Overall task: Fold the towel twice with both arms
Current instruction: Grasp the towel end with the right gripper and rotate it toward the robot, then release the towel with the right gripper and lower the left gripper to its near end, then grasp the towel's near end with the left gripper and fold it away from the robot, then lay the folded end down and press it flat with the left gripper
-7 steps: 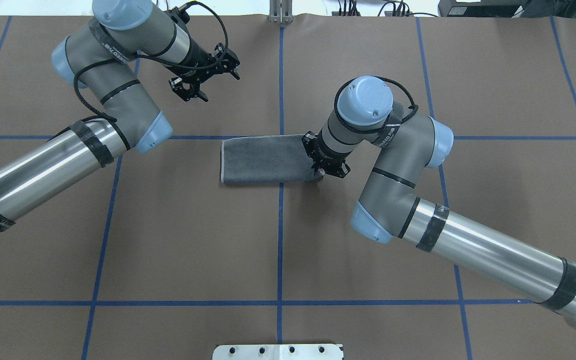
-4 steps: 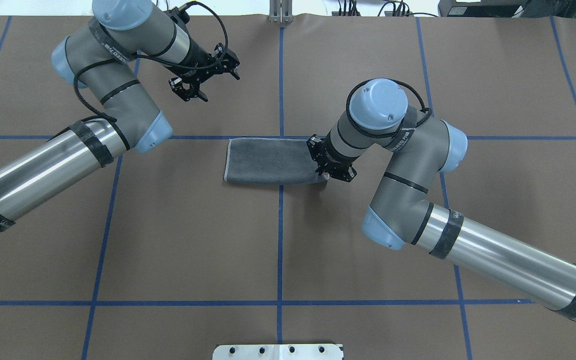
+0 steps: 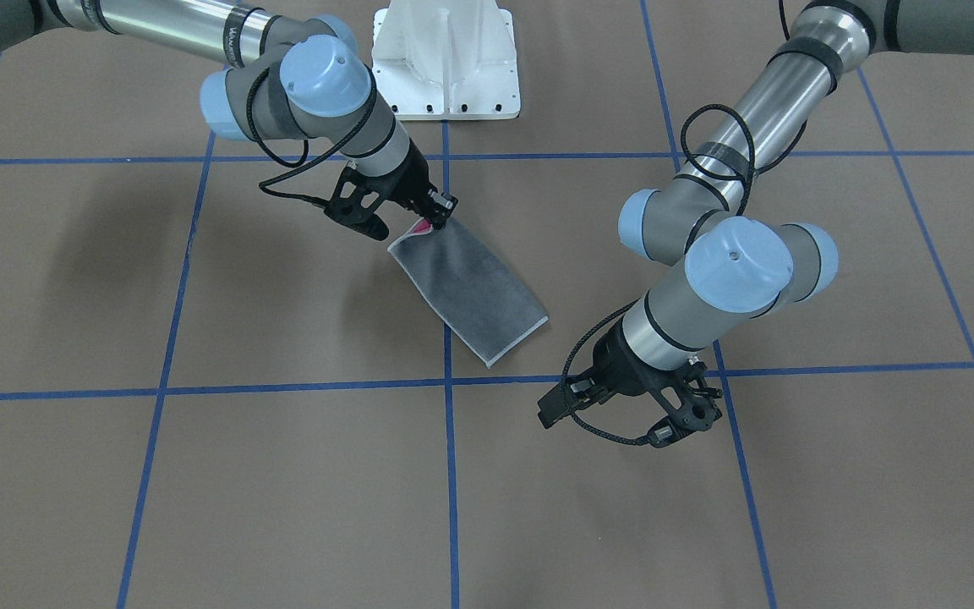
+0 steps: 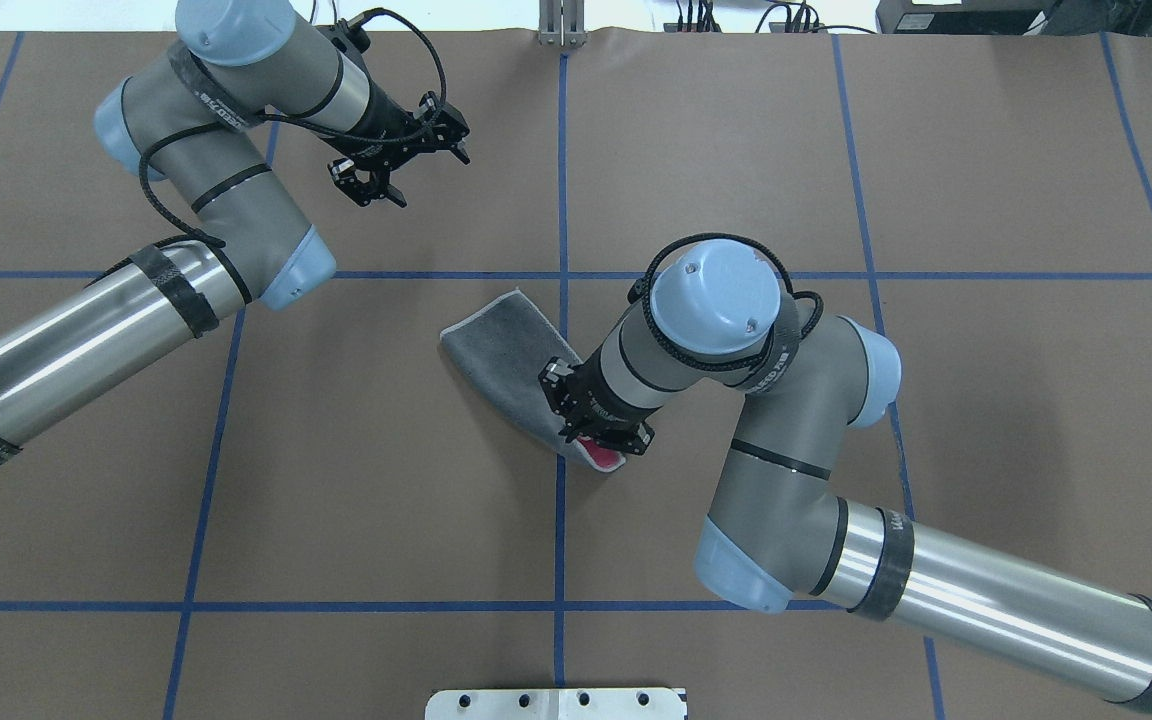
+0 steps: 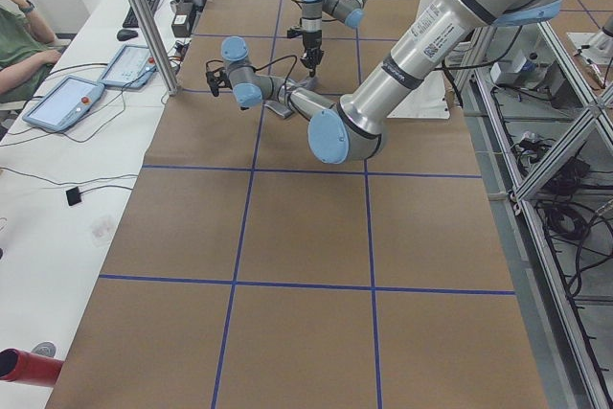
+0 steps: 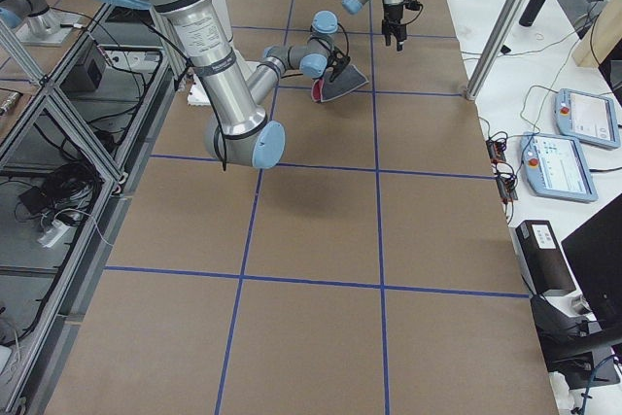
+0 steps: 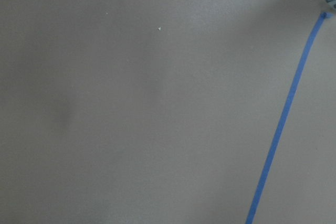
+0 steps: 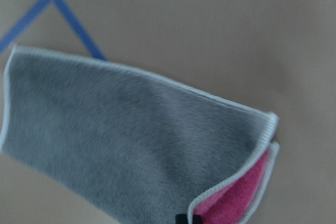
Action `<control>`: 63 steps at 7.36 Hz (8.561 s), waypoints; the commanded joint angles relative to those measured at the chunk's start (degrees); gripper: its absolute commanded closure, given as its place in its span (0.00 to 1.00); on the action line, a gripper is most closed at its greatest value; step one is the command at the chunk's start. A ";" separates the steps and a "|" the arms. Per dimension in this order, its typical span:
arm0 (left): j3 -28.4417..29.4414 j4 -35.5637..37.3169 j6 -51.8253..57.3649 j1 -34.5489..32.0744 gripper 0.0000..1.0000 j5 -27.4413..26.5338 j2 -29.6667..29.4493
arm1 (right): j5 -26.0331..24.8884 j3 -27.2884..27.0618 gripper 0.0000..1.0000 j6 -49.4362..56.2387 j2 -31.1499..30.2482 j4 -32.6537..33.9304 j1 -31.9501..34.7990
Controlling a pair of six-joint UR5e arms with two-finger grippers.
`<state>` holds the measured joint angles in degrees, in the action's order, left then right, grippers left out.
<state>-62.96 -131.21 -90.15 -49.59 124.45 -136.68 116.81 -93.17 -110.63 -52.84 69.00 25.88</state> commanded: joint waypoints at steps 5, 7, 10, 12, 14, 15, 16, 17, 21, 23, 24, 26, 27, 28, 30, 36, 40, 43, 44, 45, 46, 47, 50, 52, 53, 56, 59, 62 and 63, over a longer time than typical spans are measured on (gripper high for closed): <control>0.12 0.07 0.77 -0.42 0.00 -0.09 0.18 | -0.88 4.05 0.02 0.41 7.75 -0.26 -4.87; 0.03 0.07 1.73 -0.86 0.00 0.35 0.18 | -0.53 3.09 0.01 0.06 7.93 -0.27 -2.95; -5.03 0.69 1.91 -5.50 0.00 6.13 7.17 | 6.75 -1.99 0.01 4.15 0.68 0.26 9.49; -16.97 1.39 1.04 -4.82 0.00 6.15 17.02 | 9.05 -2.81 0.01 20.02 -6.89 0.35 16.89; -29.96 1.92 -9.28 1.29 0.00 5.20 25.11 | 9.05 -1.84 0.01 32.71 -10.69 0.53 20.77; -35.34 1.92 -14.13 4.90 0.00 5.01 27.93 | 8.88 -1.06 0.01 34.49 -10.70 0.35 21.31; -39.39 1.92 -18.96 10.33 0.00 1.01 29.35 | 8.70 -0.79 0.01 34.69 -10.70 0.26 21.32; -41.87 1.92 -22.84 17.61 0.00 -6.25 29.97 | 8.61 -0.61 0.01 34.60 -10.70 0.00 21.23; -46.56 12.82 -25.42 35.07 0.00 -22.24 28.57 | 8.35 1.15 0.01 34.60 -10.70 -0.26 21.14; -44.46 12.91 -25.34 36.05 0.00 -22.32 28.05 | 8.26 1.24 0.01 34.25 -10.61 -0.26 21.06; -42.70 12.91 -24.81 36.14 0.00 -22.32 27.61 | 8.26 1.41 0.01 34.42 -10.61 -0.26 21.05; -39.36 12.91 -24.46 35.88 0.00 -22.50 24.73 | 8.17 1.59 0.01 34.08 -10.61 -0.35 21.05; -39.17 12.91 -24.46 35.79 0.00 -22.50 24.27 | 8.17 1.59 0.01 34.07 -10.70 -0.35 21.05; -39.17 12.91 -24.46 35.79 0.05 -22.50 24.18 | 8.17 1.67 0.01 34.07 -10.70 -0.35 20.97; -39.08 12.91 -24.37 35.52 0.35 -22.50 24.27 | 8.17 1.68 0.01 33.99 -10.70 -0.27 20.97; -39.87 12.91 -25.07 34.47 1.00 -22.50 24.18 | 7.82 2.47 0.01 34.16 -10.70 -0.44 20.44; -40.22 14.48 -25.34 33.43 1.00 -22.33 19.99 | 6.85 2.90 0.01 34.16 -10.79 -0.44 19.83; -38.74 19.59 -25.16 25.80 1.00 -22.06 16.36 | 5.54 2.91 0.01 34.07 -10.70 -0.44 18.33; -36.90 19.41 -25.16 23.59 1.00 -22.06 16.36 | 5.45 2.91 0.01 34.07 -10.70 -0.44 18.16; -35.49 19.06 -25.16 21.74 1.00 -21.97 16.36 | 5.45 2.91 0.01 34.07 -10.70 -0.44 18.15; -34.44 18.97 -25.16 19.90 1.00 -21.97 16.36 | 5.45 2.91 0.01 34.07 -10.61 -0.44 18.07; -33.99 18.88 -25.07 18.58 1.00 -21.80 16.27 | 5.45 2.91 0.01 34.07 -10.53 -0.44 17.98; -33.98 18.53 -25.34 17.33 1.00 -21.45 14.25 | 3.60 3.34 0.01 34.07 -10.35 -0.44 17.19; -33.03 18.01 -25.60 16.63 1.00 -21.45 13.81 | 2.64 3.70 0.01 34.07 -10.26 -0.44 16.40; -29.97 16.53 -27.34 16.45 1.00 -21.45 12.24 | 1.59 3.78 0.01 34.07 -10.26 -0.44 15.79; -22.04 12.03 -30.08 14.79 1.00 -21.53 8.45 | 1.49 3.78 0.01 33.99 -10.17 -0.44 15.43; -18.87 11.51 -31.58 14.26 0.93 -21.97 7.75 | 1.40 3.87 0.01 34.07 -10.09 -0.44 15.26; -14.49 8.27 -31.40 13.99 0.00 -22.06 4.68 | 1.40 4.22 0.01 34.07 -10.17 -0.44 15.17; -14.21 7.90 -31.31 13.47 0.00 -22.06 4.49 | 1.40 4.75 0.01 34.07 -10.00 -0.53 15.08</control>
<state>-78.29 -122.24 -121.54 -35.69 102.43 -131.52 118.21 -88.92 -76.56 -62.97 68.53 41.02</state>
